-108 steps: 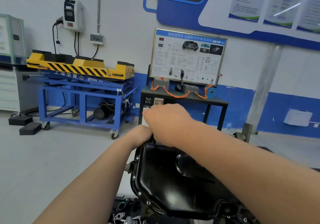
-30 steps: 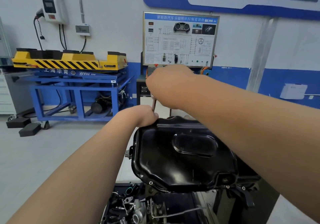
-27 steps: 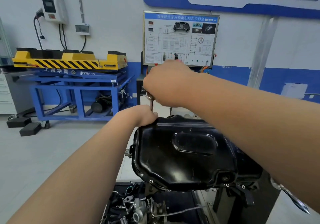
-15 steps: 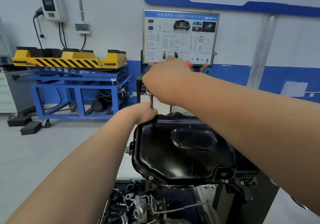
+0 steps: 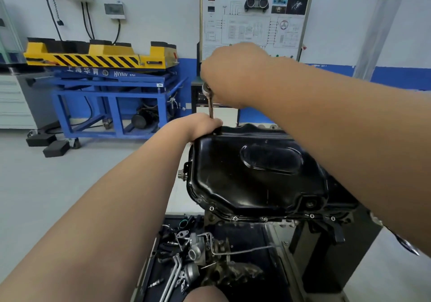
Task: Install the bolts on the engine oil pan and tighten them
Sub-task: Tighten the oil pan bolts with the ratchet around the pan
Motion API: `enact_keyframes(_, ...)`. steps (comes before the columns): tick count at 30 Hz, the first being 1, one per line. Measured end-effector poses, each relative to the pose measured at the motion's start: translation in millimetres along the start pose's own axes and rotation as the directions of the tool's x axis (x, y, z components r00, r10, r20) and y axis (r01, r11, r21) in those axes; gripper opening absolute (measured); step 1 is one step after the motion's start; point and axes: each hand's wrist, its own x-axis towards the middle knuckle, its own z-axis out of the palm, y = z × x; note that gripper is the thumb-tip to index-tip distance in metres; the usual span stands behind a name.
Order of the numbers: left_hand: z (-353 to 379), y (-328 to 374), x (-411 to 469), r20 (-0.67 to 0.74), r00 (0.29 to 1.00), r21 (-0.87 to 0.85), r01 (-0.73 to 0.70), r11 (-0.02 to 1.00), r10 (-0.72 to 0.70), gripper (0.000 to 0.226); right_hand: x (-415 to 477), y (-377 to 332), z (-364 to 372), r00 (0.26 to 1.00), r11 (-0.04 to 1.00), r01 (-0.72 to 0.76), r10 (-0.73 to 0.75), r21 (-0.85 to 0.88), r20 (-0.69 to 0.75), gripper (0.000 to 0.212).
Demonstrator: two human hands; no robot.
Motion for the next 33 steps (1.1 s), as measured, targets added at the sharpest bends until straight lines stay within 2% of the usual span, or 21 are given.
enact_keyframes(1, 0.0, -1.6, 2.2, 0.011, 1.0, -0.016, 0.0, 1.0, 0.0, 0.046, -1.2, 0.4, -0.9, 0.999, 0.999, 0.04, -0.04, -0.038, -0.013, 0.017)
enact_keyframes(3, 1.6, -4.7, 5.4, 0.02, 1.0, -0.079, 0.019, 0.997, -0.018, 0.043, -2.1, -0.7, 0.4, 0.996, 0.994, 0.07, -0.074, -0.082, -0.048, 0.016)
enact_keyframes(5, 5.3, -6.3, 7.5, -0.001, 1.0, -0.128, 0.018, 0.992, -0.019, 0.043, 0.2, -1.9, 6.7, 0.997, 0.997, -0.017, 0.012, -0.07, -0.074, 0.026)
enact_keyframes(8, 11.9, -4.0, 10.7, -0.001, 1.0, -0.188, -0.02, 0.982, 0.02, 0.041, 3.9, -1.7, 20.4, 0.972, 0.96, -0.233, 0.233, 0.158, 0.021, 0.036)
enact_keyframes(10, 13.2, -2.6, 8.6, 0.032, 0.999, -0.219, 0.022, 0.976, -0.015, 0.044, 7.5, 0.6, 24.7, 0.958, 0.929, -0.285, 0.282, 0.237, 0.044, 0.038)
enact_keyframes(12, 11.0, -4.2, 7.7, 0.025, 1.0, -0.167, 0.013, 0.986, -0.009, 0.047, 11.0, 3.3, 23.2, 0.964, 0.927, -0.264, 0.26, 0.265, 0.052, 0.04)
enact_keyframes(15, 4.1, -3.7, 5.0, -0.038, 0.999, -0.047, -0.028, 0.998, 0.026, 0.047, 9.7, 8.5, 16.2, 0.992, 0.952, -0.126, 0.117, 0.279, 0.049, 0.046)
enact_keyframes(18, 1.4, -0.8, 5.0, -0.017, 1.0, 0.014, 0.002, 1.0, -0.002, 0.051, 6.7, 15.9, 10.1, 0.999, 0.996, 0.025, -0.021, 0.088, -0.05, 0.028)
enact_keyframes(20, 1.5, -3.3, 6.2, -0.022, 1.0, 0.0, 0.003, 1.0, -0.003, 0.051, 7.3, 20.7, 8.1, 0.997, 0.998, 0.048, -0.045, 0.049, -0.061, 0.021)
enact_keyframes(22, 3.2, -4.7, 4.2, -0.023, 1.0, -0.034, -0.02, 0.999, 0.019, 0.047, 8.2, 21.2, 10.4, 0.997, 0.998, -0.005, 0.009, 0.056, -0.072, 0.028)
enact_keyframes(25, 8.0, -6.6, 7.8, -0.054, 0.997, -0.115, -0.068, 0.991, 0.062, 0.039, 12.1, 13.6, 22.4, 0.985, 0.966, -0.17, 0.169, 0.193, 0.021, 0.044)
enact_keyframes(27, 10.1, -7.9, 8.6, -0.073, 0.997, -0.168, -0.036, 0.985, 0.024, 0.032, 13.7, 16.1, 32.3, 0.982, 0.938, -0.185, 0.191, 0.292, 0.01, 0.056)
enact_keyframes(28, 10.5, -7.8, 8.5, -0.074, 0.997, -0.188, -0.027, 0.982, 0.013, 0.028, 13.7, 22.7, 37.9, 0.983, 0.916, -0.174, 0.185, 0.36, 0.003, 0.055)
enact_keyframes(30, 9.6, -4.7, 4.6, -0.05, 0.999, -0.182, -0.021, 0.983, 0.012, 0.021, 14.1, 42.1, 50.1, 0.99, 0.825, -0.139, 0.111, 0.548, 0.084, 0.044)
enact_keyframes(32, 5.4, 3.9, -2.0, -0.051, 0.997, -0.22, 0.039, 0.975, -0.051, 0.013, 11.4, 51.4, 62.7, 0.974, 0.719, -0.099, -0.07, 0.688, 0.213, 0.03)
enact_keyframes(33, 2.7, 8.1, -2.6, -0.024, 0.996, -0.271, 0.08, 0.959, -0.09, 0.013, 11.7, 49.2, 69.6, 0.964, 0.701, -0.045, -0.158, 0.712, 0.216, 0.037)
